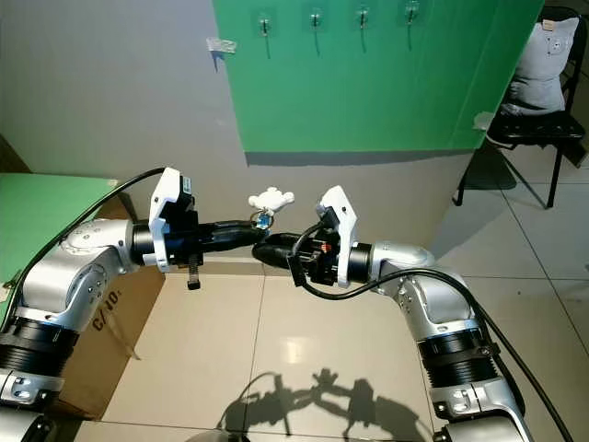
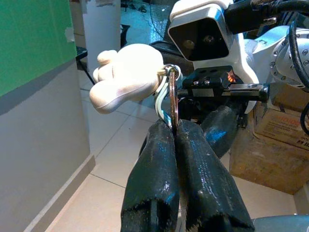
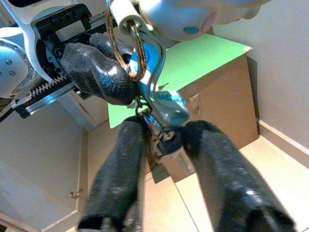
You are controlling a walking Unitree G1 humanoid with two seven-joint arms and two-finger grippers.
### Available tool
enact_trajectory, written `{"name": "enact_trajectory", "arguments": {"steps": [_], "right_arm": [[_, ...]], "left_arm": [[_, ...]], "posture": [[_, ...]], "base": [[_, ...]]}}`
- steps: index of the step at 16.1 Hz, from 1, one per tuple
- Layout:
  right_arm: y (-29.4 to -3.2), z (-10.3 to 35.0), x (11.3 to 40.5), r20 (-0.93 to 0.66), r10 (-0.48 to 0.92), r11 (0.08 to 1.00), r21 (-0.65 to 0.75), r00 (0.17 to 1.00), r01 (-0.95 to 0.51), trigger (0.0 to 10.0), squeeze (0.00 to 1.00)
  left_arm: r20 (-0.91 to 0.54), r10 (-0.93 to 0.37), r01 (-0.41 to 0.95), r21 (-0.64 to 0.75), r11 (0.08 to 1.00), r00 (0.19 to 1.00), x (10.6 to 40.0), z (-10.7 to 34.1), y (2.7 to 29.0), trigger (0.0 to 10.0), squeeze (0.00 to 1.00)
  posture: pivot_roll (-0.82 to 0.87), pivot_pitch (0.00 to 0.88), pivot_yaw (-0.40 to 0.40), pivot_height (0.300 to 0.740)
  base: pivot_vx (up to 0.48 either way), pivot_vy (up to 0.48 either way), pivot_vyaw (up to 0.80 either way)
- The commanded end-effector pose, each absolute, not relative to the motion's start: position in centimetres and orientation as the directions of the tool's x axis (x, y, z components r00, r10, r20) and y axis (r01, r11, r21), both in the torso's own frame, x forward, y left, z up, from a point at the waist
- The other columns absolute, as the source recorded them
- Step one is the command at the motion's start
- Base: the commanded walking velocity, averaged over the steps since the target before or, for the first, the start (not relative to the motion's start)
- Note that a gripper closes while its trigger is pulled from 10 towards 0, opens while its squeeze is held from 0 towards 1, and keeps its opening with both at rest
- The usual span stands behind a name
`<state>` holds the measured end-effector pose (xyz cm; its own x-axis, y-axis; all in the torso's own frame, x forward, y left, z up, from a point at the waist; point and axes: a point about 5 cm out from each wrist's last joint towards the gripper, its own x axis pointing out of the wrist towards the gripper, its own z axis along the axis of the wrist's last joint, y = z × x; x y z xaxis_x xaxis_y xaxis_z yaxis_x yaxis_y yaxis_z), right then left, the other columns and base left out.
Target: Hang keys on a hook
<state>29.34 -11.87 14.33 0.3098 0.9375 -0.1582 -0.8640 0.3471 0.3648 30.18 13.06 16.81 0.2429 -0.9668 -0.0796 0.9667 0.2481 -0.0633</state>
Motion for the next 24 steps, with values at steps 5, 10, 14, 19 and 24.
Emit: {"name": "enact_trajectory", "arguments": {"steps": [5,10,14,19,24], "right_arm": [[-11.7,15.1,29.3,-0.131,0.944,0.331,0.348,0.304,-0.877,0.0,0.00],[-11.6,15.1,29.3,-0.115,0.940,0.340,0.356,0.321,-0.870,0.0,0.00],[-11.6,14.9,29.2,-0.118,0.941,0.339,0.359,0.317,-0.870,0.0,0.00],[-11.7,14.9,29.1,-0.117,0.938,0.345,0.358,0.325,-0.868,0.0,0.00],[-11.7,14.7,29.1,-0.118,0.934,0.356,0.362,0.337,-0.861,0.0,0.00]], "left_arm": [[-0.080,-0.962,0.964,-0.032,0.263,0.260,30.4,17.5,13.5,0.0,0.00],[-0.106,-0.952,0.957,-0.005,0.289,0.287,30.7,17.4,13.6,0.0,0.00],[-0.115,-0.946,0.952,0.002,0.305,0.303,30.9,17.1,13.5,0.0,0.00],[-0.160,-0.913,0.926,0.013,0.378,0.375,31.6,16.7,13.7,10.0,0.53],[-0.159,-0.891,0.904,0.038,0.426,0.426,32.2,16.6,13.7,10.0,1.00]], "posture": [[-0.25,0.008,0.123,0.740],[-0.25,0.000,0.123,0.740],[-0.25,0.000,0.121,0.740],[-0.25,0.000,0.119,0.740],[-0.25,0.000,0.120,0.740]], "base": [[0.000,0.000,0.00],[0.000,0.000,0.00],[0.000,0.000,0.00],[0.000,0.000,0.00],[0.000,0.000,0.00]]}}
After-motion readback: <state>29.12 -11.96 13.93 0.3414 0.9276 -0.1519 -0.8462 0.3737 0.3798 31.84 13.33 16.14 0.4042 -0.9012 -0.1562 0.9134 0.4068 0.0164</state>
